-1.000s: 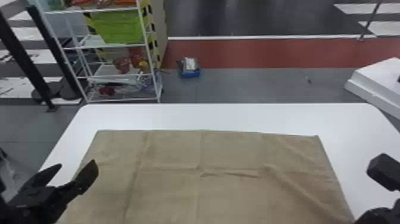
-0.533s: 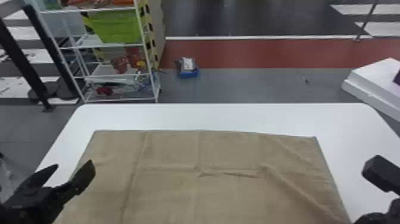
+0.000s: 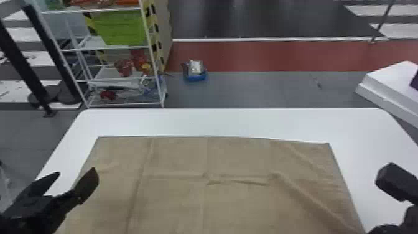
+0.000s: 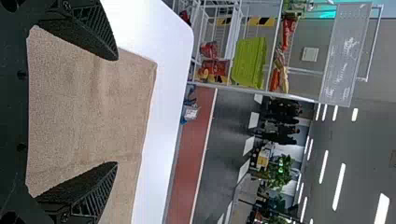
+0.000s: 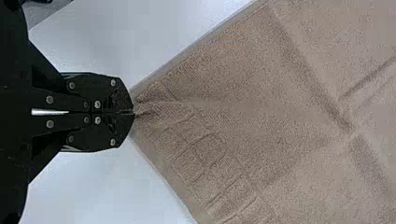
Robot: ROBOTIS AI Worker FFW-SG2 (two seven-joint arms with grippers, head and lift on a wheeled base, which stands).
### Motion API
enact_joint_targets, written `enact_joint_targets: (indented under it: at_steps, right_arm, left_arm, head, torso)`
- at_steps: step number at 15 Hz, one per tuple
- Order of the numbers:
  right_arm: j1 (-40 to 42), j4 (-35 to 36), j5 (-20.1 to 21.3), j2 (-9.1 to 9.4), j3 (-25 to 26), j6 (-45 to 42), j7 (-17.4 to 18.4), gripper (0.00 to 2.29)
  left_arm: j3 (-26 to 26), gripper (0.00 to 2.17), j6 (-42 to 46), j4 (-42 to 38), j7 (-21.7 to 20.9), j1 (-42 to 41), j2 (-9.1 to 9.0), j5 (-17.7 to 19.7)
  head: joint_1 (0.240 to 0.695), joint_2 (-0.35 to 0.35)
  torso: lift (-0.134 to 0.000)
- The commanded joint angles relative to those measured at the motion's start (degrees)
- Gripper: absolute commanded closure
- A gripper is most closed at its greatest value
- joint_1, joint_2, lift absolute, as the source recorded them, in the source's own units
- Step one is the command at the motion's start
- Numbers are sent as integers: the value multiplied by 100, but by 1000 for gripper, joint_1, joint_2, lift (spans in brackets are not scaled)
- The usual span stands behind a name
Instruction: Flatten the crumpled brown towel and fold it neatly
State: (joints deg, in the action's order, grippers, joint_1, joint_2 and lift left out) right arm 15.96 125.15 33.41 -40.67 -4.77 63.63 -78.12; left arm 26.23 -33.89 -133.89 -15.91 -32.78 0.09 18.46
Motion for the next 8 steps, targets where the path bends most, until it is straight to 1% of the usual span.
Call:
enact_joint_targets:
  at_steps: [1,2,3,5,6,8]
  right_arm:
    - [496,273,16,-38,337,-619,-21,1264]
    - [777,360,25,-55,601,-1076,-21,1264]
    - [1023,448,25,-99,847,-1129,-21,1264]
    - [1428,466,16,-135,1356,-1533,-21,1264]
    - [1586,457,16,-143,1576,-1638,-21,1264]
    - [1814,325,-54,-152,2042,-1990,-21,1264]
  left_arm:
    - [5,90,0,-6,0,0,-24,0]
    - [5,90,0,-6,9,0,-24,0]
    - [14,90,0,-6,9,17,-24,0]
    - [14,90,0,-15,9,61,-24,0]
    - [14,90,0,-15,17,70,-24,0]
    - [-4,90,0,-6,17,114,-24,0]
  head:
    - [695,48]
    - [695,53]
    - [695,54]
    - [695,43]
    - [695,32]
    - [695,-16]
  torso:
    - [-124]
    - [-124]
    - [-124]
    - [-124]
    - [-124]
    - [-124]
